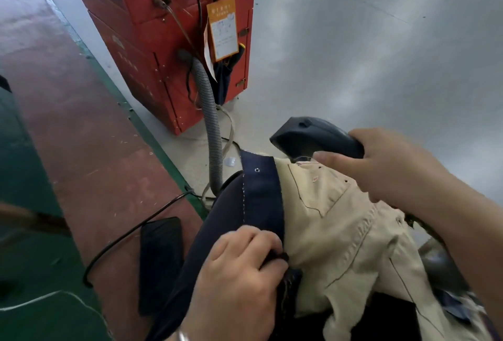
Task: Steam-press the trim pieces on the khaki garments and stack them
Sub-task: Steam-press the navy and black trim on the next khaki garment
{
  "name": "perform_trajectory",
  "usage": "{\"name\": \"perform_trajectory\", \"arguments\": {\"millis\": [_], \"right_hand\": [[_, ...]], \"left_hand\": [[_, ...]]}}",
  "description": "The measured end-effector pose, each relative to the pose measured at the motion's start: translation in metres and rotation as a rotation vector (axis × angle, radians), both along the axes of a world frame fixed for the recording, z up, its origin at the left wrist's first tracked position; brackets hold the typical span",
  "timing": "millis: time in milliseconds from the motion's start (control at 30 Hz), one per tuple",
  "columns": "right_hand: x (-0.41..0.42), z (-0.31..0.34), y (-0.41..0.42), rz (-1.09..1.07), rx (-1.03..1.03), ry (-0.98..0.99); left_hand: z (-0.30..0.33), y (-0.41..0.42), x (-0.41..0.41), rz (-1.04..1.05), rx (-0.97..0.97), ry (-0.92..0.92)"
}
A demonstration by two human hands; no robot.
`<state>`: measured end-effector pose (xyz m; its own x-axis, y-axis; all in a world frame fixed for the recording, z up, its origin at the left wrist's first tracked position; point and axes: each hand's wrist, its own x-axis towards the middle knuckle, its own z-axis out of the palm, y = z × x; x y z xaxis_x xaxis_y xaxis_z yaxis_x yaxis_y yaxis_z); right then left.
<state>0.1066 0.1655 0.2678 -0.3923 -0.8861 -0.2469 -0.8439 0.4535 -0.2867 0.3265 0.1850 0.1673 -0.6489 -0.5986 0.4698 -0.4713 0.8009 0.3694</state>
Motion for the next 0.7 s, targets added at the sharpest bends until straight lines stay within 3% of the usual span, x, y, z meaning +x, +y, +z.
{"name": "perform_trajectory", "arguments": {"millis": [133, 333, 567, 700], "right_hand": [[-0.014, 0.007, 0.033, -0.050, -0.067, -0.082], [0.001, 0.013, 0.059, -0.042, -0.128, -0.111], [0.033, 0.019, 0.064, 0.224, 0.134, 0.079], [0.045, 0.020, 0.049, 0.226, 0.242, 0.158]], "left_hand": [[0.018, -0.043, 0.016, 0.064, 0.029, 0.002], [0.010, -0.026, 0.020, -0.144, -0.088, -0.050], [-0.001, -0.002, 0.034, -0.146, -0.158, -0.062], [-0.007, 0.005, 0.032, -0.090, -0.176, -0.102]]}}
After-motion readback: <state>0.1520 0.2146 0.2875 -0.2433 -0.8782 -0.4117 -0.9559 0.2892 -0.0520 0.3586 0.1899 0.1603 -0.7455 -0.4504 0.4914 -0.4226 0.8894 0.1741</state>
